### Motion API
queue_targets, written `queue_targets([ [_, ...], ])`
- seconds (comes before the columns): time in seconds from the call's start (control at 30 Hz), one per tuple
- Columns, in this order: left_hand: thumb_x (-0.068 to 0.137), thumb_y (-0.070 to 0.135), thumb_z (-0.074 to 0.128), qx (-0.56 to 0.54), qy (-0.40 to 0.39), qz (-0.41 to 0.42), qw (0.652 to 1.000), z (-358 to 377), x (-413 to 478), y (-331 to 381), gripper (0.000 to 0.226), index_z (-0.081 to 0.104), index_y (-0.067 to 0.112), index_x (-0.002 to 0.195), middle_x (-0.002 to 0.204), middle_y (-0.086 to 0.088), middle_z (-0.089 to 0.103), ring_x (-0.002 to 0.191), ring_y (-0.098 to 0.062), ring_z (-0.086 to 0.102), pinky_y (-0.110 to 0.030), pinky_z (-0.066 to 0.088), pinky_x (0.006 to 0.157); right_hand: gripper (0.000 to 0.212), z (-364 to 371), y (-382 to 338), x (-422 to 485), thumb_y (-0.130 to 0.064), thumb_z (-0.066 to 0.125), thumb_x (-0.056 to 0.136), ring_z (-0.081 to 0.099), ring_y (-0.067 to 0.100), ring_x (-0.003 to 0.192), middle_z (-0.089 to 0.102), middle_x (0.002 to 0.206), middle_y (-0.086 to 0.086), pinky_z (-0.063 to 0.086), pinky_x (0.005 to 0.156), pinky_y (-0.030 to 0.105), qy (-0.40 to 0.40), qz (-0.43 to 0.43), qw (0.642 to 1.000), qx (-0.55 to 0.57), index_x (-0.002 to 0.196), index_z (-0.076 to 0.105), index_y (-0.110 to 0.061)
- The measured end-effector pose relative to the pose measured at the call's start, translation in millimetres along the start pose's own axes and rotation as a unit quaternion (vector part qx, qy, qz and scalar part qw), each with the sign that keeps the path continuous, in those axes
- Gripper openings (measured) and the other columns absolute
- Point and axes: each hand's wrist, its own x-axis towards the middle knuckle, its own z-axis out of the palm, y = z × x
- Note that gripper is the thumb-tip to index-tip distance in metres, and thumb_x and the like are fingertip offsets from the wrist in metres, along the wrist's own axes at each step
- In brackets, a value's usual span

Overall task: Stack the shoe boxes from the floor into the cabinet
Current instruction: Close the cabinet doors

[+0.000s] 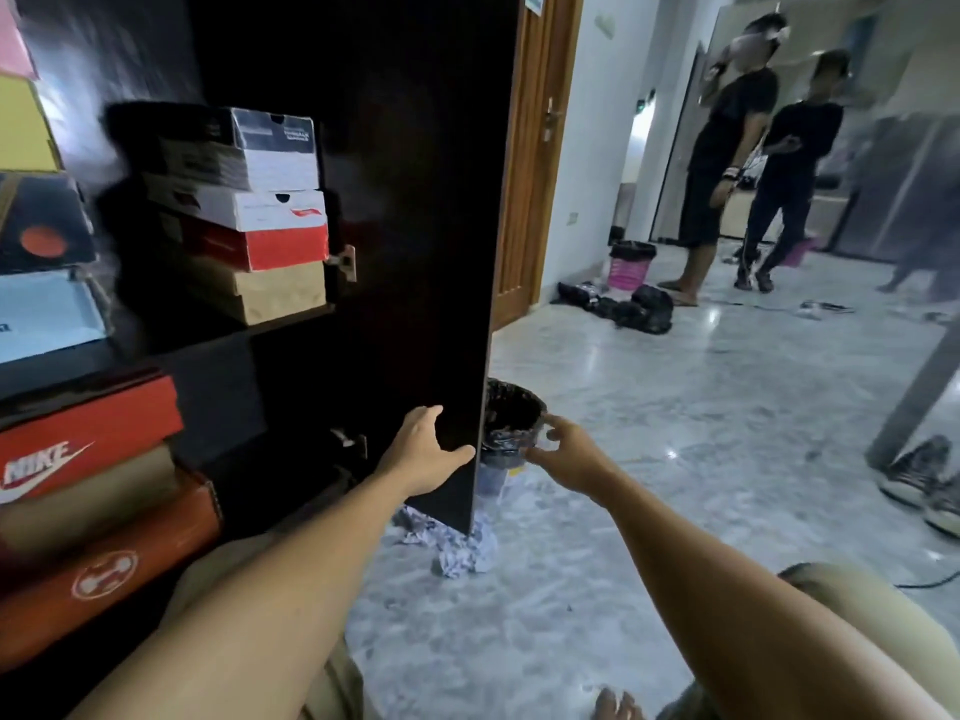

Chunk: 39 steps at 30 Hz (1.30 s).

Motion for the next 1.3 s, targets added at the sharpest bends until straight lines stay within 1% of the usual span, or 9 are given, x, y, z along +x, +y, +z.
queue_targets([
  [0.13, 0.086, 0.05, 0.068, 0.001, -0.032, -0.008, 0.999, 35.6, 7.4, -13.8, 0.086, 0.025, 0.019, 0.155, 0.163, 0.0, 0.018, 0.147, -0.021, 0.027, -0.034, 0.032, 0.112, 0.072, 13.2, 39.6, 1.5, -0.029, 0.072, 0.089, 0.051, 0.026, 0.131, 0.05, 0.144, 0.014, 0.046, 0.096, 0.033, -0.003, 0.032, 0.999, -0.005, 0.15, 0.037, -0.015],
  [0.23, 0.086, 0.05, 0.068, 0.0, -0.039, -0.022, 0.999, 56.1, 14.2, -22.7, 0.086, 0.025, 0.021, 0.155, 0.162, 0.001, 0.021, 0.145, -0.02, 0.029, -0.036, 0.035, 0.111, 0.073, 24.1, 64.6, 9.4, -0.029, 0.072, 0.089, 0.051, 0.027, 0.132, 0.047, 0.147, 0.014, 0.05, 0.092, 0.035, -0.019, 0.049, 0.998, 0.015, 0.151, 0.036, -0.016],
  [0.43, 0.087, 0.051, 0.066, -0.031, 0.036, -0.017, 0.999, 55.6, 47.1, -13.7, 0.085, 0.021, 0.027, 0.155, 0.16, 0.001, 0.025, 0.141, -0.02, 0.036, -0.036, 0.04, 0.105, 0.064, 36.6, 66.0, 47.1, -0.027, 0.069, 0.091, 0.055, 0.024, 0.128, 0.052, 0.145, 0.01, 0.047, 0.103, 0.038, -0.021, 0.009, 0.999, 0.023, 0.148, 0.042, -0.014],
  [0.6, 0.088, 0.051, 0.065, -0.057, 0.153, 0.057, 0.985, 27.8, 94.7, 24.0, 0.082, 0.021, 0.029, 0.155, 0.156, 0.003, 0.03, 0.14, -0.019, 0.037, -0.027, 0.036, 0.098, 0.052, 35.9, 37.9, 97.0, -0.013, 0.06, 0.098, 0.059, 0.015, 0.114, 0.052, 0.142, 0.005, 0.05, 0.085, 0.018, -0.024, -0.029, 0.994, 0.103, 0.147, 0.043, -0.01],
  [0.77, 0.086, 0.046, 0.069, -0.07, 0.213, 0.108, 0.969, 11.0, 134.3, 55.3, 0.085, 0.019, 0.032, 0.154, 0.154, 0.005, 0.031, 0.137, -0.016, 0.041, -0.026, 0.039, 0.092, 0.045, 32.6, 13.4, 133.0, -0.006, 0.05, 0.102, 0.05, 0.008, 0.121, 0.052, 0.136, -0.001, 0.044, 0.091, 0.009, -0.017, -0.07, 0.986, 0.152, 0.146, 0.043, -0.003],
  [0.87, 0.084, 0.048, 0.071, -0.068, 0.231, 0.117, 0.964, 9.1, 151.5, 63.3, 0.09, 0.015, 0.035, 0.154, 0.151, 0.003, 0.034, 0.136, -0.017, 0.042, -0.032, 0.047, 0.096, 0.036, 35.2, 12.8, 150.9, -0.012, 0.049, 0.104, 0.057, 0.015, 0.125, 0.062, 0.133, 0.006, 0.046, 0.104, 0.028, -0.016, -0.095, 0.981, 0.169, 0.138, 0.055, -0.005],
  [1.03, 0.082, 0.057, 0.069, -0.02, 0.253, 0.1, 0.962, 8.9, 159.4, 69.6, 0.098, 0.002, 0.043, 0.153, 0.144, -0.003, 0.037, 0.127, -0.022, 0.048, -0.044, 0.056, 0.084, 0.019, 42.3, 14.0, 158.0, -0.023, 0.051, 0.104, 0.068, 0.006, 0.095, 0.072, 0.105, 0.002, 0.053, 0.079, 0.022, -0.015, -0.073, 0.969, 0.234, 0.111, 0.067, -0.018],
  [1.17, 0.08, 0.054, 0.072, -0.044, 0.247, 0.1, 0.963, -0.7, 153.9, 64.1, 0.11, -0.012, 0.053, 0.15, 0.149, -0.009, 0.032, 0.125, -0.03, 0.047, -0.05, 0.056, 0.084, 0.015, 51.8, 4.9, 149.2, -0.022, 0.058, 0.1, 0.067, 0.006, 0.076, 0.07, 0.082, -0.001, 0.052, 0.06, 0.018, -0.041, -0.076, 0.962, 0.261, 0.096, 0.068, -0.011],
  [1.3, 0.084, 0.057, 0.066, 0.046, 0.251, 0.086, 0.963, -21.3, 126.2, 47.4, 0.104, -0.016, 0.051, 0.149, 0.134, -0.004, 0.038, 0.071, -0.018, 0.059, -0.035, 0.055, 0.052, 0.017, 67.8, -6.2, 129.1, -0.023, 0.065, 0.096, 0.07, 0.01, 0.072, 0.069, 0.073, 0.0, 0.045, 0.05, 0.025, -0.081, -0.072, 0.958, 0.266, 0.087, 0.068, -0.009],
])
